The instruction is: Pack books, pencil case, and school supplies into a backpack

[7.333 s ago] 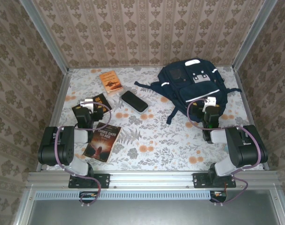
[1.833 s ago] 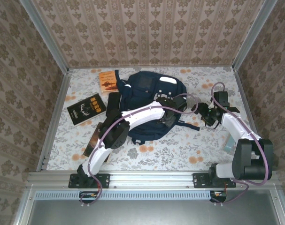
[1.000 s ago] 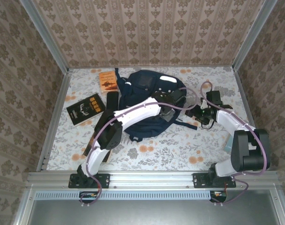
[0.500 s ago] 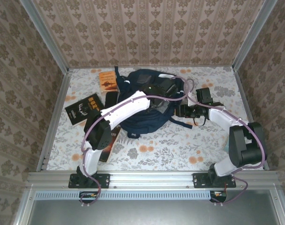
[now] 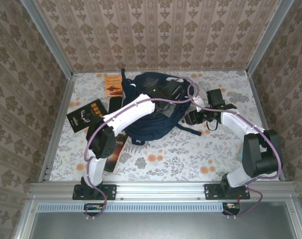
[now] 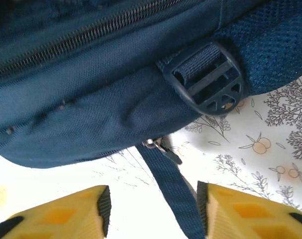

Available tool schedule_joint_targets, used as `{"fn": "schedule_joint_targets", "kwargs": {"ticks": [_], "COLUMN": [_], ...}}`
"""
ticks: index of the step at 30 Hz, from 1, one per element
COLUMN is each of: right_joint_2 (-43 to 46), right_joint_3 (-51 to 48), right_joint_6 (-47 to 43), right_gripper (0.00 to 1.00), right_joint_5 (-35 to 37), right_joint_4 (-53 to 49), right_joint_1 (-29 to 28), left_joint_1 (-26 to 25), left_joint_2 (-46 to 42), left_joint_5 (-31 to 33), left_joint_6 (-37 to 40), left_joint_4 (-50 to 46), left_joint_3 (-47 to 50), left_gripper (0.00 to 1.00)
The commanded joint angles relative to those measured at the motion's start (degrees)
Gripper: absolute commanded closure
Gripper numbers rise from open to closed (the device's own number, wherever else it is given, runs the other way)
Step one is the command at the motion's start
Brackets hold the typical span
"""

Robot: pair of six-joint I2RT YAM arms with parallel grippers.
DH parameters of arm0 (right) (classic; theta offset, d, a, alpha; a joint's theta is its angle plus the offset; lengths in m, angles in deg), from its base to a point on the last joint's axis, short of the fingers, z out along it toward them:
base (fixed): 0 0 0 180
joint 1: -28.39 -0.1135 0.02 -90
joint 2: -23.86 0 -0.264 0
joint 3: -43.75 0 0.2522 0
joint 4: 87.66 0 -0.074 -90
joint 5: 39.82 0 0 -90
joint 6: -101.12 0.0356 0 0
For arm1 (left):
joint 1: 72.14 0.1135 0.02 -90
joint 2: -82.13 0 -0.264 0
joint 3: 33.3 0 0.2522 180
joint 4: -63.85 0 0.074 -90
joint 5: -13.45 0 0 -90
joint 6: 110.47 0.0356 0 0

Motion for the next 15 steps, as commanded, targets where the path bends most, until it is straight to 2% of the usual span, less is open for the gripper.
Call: {"fn": "schedule_joint_targets", "kwargs": {"ticks": [1,8,15], "right_joint_2": [-0.31,-0.69,-0.02], "right_joint_3": [1.84,0.63,0.67], "right_joint_6": [-2.17,-2.5,-5.82], "right_gripper": [0.43,0.44,0.45], "right_joint_5": [1.99,1.65,-2.67], "right_joint_4": [-2.67,-0.97,0.86], "right_joint_1": [-0.78,-3.18,-5.15], "left_joint_1": [0.81,2.03,5.41], "left_joint_2": [-6.75,-12.15,-16.61], "left_joint_5": [3.62,2.34,-5.05], "left_joint_6": [2.48,4.2,1.85], "left_joint_4": [3.08,6.15,8.39], "left_joint_3": [0.04,3.29,6.66], "left_gripper": [1.0,1.0,1.0]}}
